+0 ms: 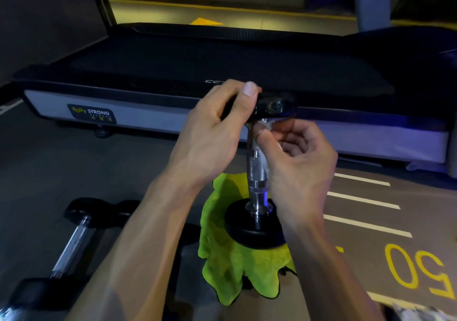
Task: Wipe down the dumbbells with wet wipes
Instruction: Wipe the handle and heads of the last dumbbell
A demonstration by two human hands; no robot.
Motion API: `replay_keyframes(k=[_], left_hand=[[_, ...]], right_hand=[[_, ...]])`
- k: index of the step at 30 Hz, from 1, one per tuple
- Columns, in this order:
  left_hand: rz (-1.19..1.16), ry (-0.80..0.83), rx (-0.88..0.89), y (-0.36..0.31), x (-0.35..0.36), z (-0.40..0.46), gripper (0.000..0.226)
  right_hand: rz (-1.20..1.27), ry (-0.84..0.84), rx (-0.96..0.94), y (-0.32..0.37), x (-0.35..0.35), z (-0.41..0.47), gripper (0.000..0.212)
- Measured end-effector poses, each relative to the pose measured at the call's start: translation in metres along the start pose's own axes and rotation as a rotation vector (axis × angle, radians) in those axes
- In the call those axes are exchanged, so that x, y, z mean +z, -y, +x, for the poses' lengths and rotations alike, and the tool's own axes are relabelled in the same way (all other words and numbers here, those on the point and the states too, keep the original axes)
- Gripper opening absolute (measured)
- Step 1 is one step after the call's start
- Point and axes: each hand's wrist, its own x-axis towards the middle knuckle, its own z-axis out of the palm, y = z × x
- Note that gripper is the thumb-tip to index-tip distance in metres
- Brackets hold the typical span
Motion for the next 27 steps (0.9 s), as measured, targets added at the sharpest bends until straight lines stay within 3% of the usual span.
replay_keyframes(k=[5,8,12,17,20,24,27], left_hand=[[-0.008,-0.008,0.025,0.001,-0.002,-0.003,0.036],[0.005,-0.006,0.031,0.0,-0.001,-0.004,0.034],[-0.004,-0.006,0.019,0.0,-0.001,-0.004,0.034],[-0.012,-0.014,0.028,0.001,-0.001,-0.007,0.035],[-0.025,-0.023,0.028,0.001,-0.001,-0.01,0.037],[-0.011,-0.037,0.04,-0.001,0.001,-0.012,0.035],[-0.01,-0.052,0.033,0.0,0.001,-0.012,0.036]], right_hand=[[0.114,-0.002,0.134,-0.006,-0.008,0.008,0.012],[0.045,0.025,0.028,-0.001,-0.006,-0.008,0.01],[-0.22,0.104,-0.202,-0.001,-0.008,-0.017,0.014],[-0.021,0.11,0.144,-0.001,-0.015,-0.004,0.004],[0.166,-0.044,0.274,0.001,-0.015,0.009,0.011],[0.252,-0.091,0.326,0.007,-0.002,0.009,0.023],[0.159,-0.039,0.222,0.01,0.009,-0.013,0.014]])
